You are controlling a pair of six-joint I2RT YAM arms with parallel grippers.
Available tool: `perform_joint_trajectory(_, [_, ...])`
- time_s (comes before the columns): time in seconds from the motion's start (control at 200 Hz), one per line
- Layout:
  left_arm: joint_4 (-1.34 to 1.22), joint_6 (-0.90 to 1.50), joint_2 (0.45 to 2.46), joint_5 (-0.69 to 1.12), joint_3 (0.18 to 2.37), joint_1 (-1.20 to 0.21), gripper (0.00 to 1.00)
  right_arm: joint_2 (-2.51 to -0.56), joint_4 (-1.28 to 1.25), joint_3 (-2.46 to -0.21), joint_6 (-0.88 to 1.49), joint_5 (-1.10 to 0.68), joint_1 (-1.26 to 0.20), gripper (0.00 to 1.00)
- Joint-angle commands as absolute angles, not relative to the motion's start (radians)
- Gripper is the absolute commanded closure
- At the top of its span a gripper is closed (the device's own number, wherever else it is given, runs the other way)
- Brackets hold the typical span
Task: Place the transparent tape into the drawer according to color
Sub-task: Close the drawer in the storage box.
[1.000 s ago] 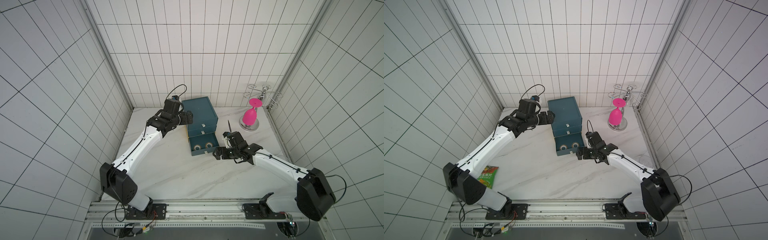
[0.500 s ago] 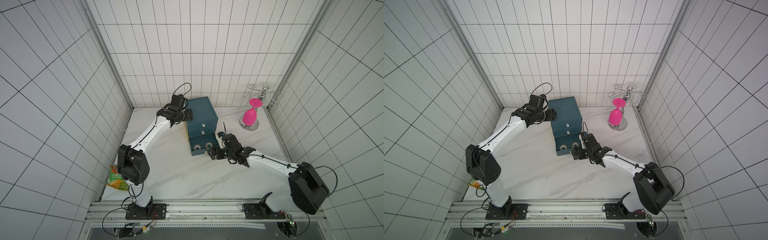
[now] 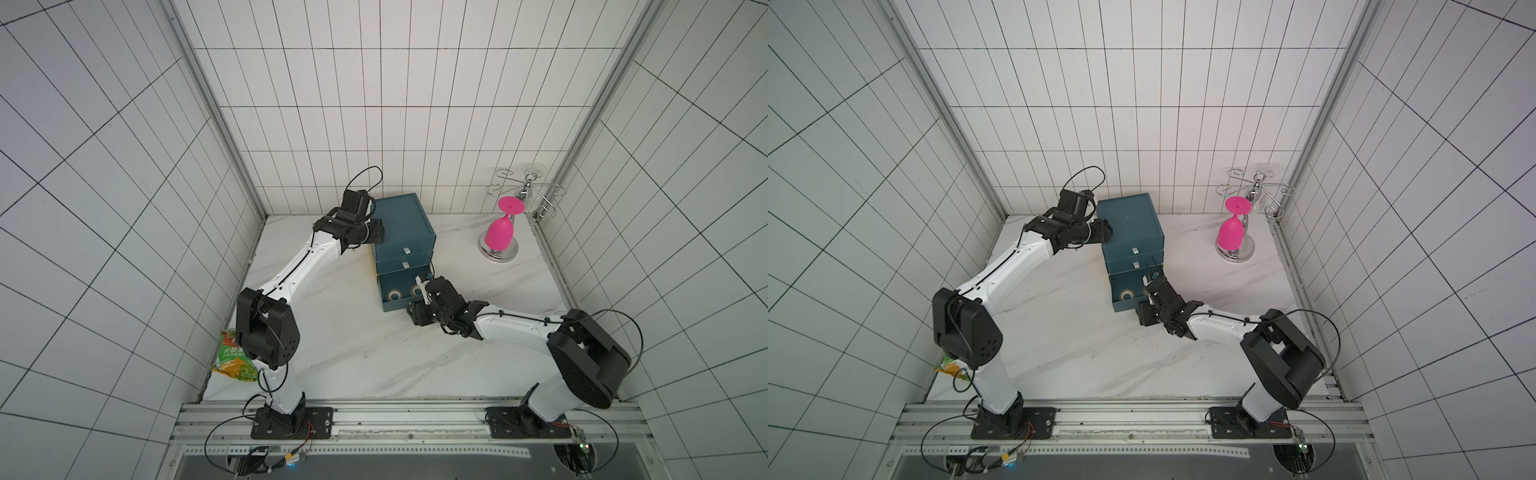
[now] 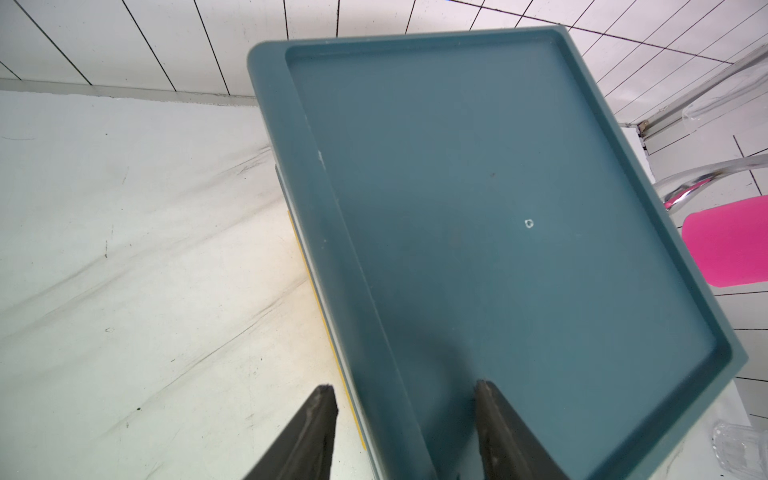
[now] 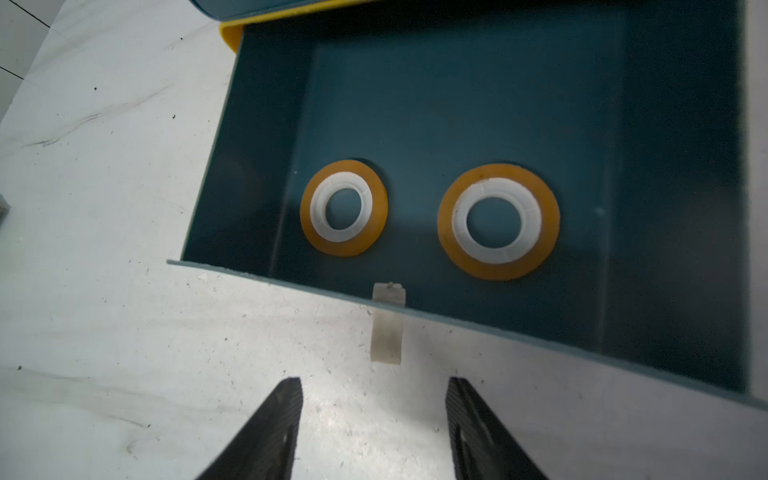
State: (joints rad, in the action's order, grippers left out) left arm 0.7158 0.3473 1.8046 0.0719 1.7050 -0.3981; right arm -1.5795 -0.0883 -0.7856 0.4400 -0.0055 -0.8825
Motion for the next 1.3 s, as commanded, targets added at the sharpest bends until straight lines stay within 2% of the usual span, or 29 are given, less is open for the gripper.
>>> perform_joint_trajectory(0.0, [0.78, 0.334, 1.845, 0.086, 1.715, -0.388, 0.44, -1.607, -0.17, -0.761, 0.434, 0.083, -0.901, 0.46])
perform_joint_trajectory(0.26, [0.808, 0.328, 1.851, 0.11, 1.719, -0.384, 0.46, -1.656, -0.252, -0.777, 0.421, 0.164, -0.912, 0.56])
perform_joint_trajectory(0.53, [0.831, 0.322, 1.861, 0.142, 1.725, -0.383, 0.47, -1.693, -0.305, -0.808, 0.386, 0.224, -0.913, 0.62])
perform_joint_trajectory(1.294, [0.842, 0.313, 1.861, 0.182, 1.722, -0.383, 0.49, -1.874, -0.512, -0.917, 0.33, 0.278, -0.896, 0.68])
